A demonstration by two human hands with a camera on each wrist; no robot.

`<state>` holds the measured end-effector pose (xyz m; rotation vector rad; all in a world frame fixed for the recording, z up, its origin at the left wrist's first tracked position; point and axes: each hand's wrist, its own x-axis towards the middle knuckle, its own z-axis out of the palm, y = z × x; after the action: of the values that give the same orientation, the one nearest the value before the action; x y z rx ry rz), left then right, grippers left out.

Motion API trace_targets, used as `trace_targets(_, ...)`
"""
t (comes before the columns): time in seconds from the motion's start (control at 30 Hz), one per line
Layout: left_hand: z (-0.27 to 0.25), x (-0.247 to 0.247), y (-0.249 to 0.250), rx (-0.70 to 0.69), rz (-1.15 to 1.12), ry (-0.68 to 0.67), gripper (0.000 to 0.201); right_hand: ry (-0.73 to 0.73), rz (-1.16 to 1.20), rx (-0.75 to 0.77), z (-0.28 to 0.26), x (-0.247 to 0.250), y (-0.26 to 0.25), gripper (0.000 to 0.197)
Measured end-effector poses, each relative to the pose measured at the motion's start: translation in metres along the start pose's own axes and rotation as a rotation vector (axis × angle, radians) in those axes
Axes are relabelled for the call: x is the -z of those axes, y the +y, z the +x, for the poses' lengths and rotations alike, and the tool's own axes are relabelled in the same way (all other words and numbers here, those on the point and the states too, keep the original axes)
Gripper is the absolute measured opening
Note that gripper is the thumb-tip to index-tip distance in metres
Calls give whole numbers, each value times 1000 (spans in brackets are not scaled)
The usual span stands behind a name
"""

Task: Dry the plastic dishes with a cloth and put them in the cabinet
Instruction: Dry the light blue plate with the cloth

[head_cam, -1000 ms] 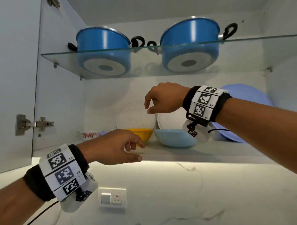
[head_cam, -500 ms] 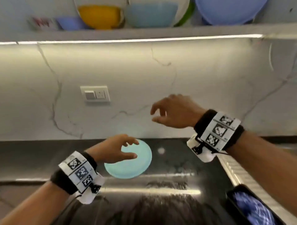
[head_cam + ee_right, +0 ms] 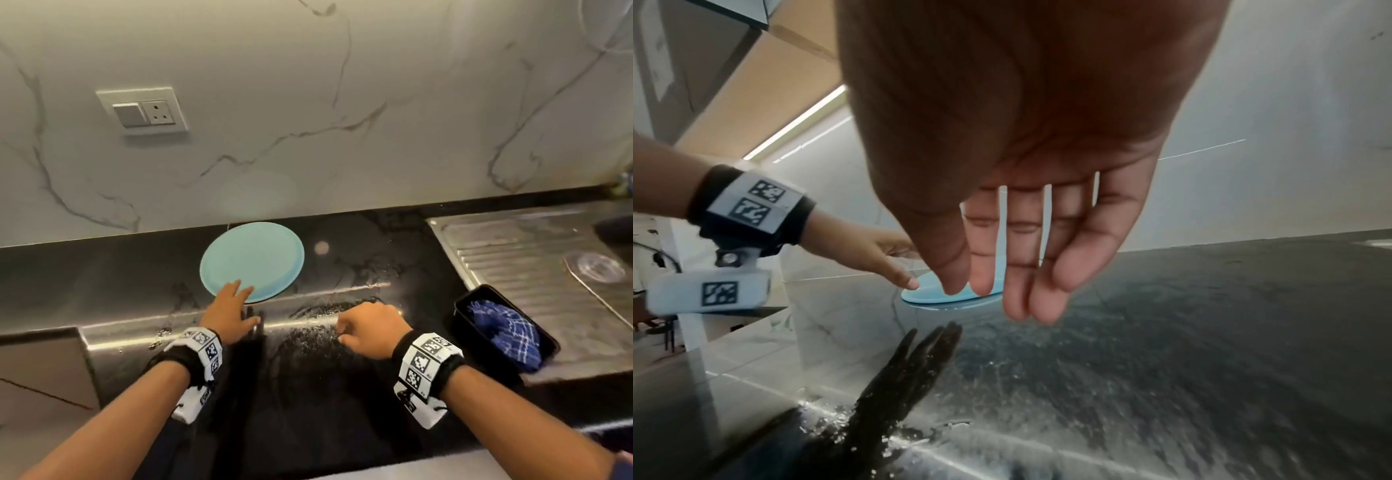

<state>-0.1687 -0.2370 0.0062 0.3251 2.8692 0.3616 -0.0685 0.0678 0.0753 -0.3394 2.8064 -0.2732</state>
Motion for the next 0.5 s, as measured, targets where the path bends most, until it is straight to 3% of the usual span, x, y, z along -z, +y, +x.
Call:
trace_targets(0.27,80,7,3,-15,105,-103,83,47,34,-78,-9,-13,13,23)
trace_targets(0.37,83,-5,7,4,131,-137,82,46,25,-97,-14,-12,19,24)
trace_targets(0.5,65,-21,21,-5,139,-72,81,50,28,-131,-22,-10,31,24)
